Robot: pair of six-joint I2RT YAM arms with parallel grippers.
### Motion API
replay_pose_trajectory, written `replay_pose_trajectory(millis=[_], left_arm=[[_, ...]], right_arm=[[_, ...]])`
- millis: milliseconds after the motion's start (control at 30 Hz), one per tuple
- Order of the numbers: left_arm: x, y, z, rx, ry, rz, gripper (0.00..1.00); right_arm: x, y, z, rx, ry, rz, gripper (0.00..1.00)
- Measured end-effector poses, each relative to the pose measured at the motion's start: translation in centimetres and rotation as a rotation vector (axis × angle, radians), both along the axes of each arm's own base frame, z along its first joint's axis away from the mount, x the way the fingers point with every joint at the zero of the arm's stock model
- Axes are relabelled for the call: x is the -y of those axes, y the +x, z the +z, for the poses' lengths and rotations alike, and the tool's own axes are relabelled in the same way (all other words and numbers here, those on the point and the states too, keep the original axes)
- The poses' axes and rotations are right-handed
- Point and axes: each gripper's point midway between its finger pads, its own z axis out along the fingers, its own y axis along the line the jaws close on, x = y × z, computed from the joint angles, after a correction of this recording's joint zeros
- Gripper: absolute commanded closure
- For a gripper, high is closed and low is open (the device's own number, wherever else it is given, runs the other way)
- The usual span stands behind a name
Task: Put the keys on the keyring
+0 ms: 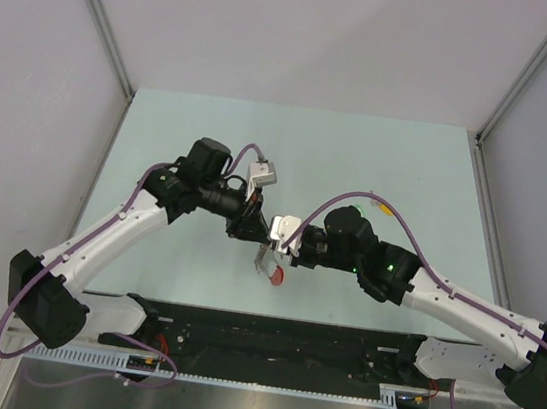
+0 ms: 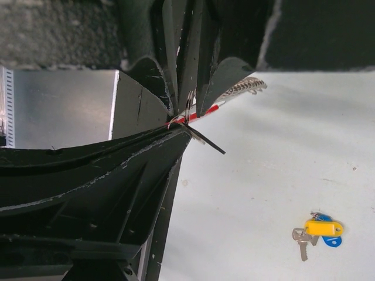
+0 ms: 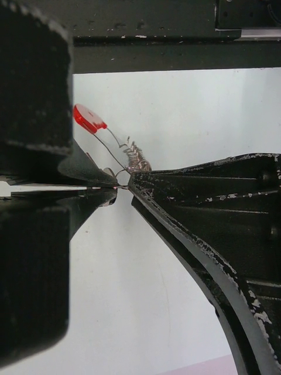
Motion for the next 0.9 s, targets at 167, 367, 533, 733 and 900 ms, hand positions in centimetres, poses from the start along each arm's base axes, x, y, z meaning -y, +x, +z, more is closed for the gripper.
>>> replay_pose_trajectory(millis=[167, 367, 533, 733, 900], left_arm=[[0.06, -0.10, 0.02, -0.001, -0.001, -0.004, 0.76], [0.24, -0.37, -0.02, -0.002, 0.000, -0.014, 0.79], [0.24, -0.36, -0.10, -0.003, 0.003, -0.013, 0.82], [0.24, -0.46, -0.23, -0.007, 0.006, -0.016, 0.82], [0.24, -0.63, -0.52, -0.007, 0.011, -0.023, 0.81]], right_arm=[[-0.02, 0.00, -0.04, 0.000, -0.001, 0.000, 1.00], [-0.03, 0.03, -0.12, 0.000, -0.004, -0.002, 1.00], [-0.04, 0.01, -0.13, 0.001, -0.005, -0.003, 1.00], [-0.08, -0.07, -0.14, 0.001, -0.005, -0.001, 1.00], [0.04, -0.10, -0.33, -0.002, -0.014, -0.004, 1.00]])
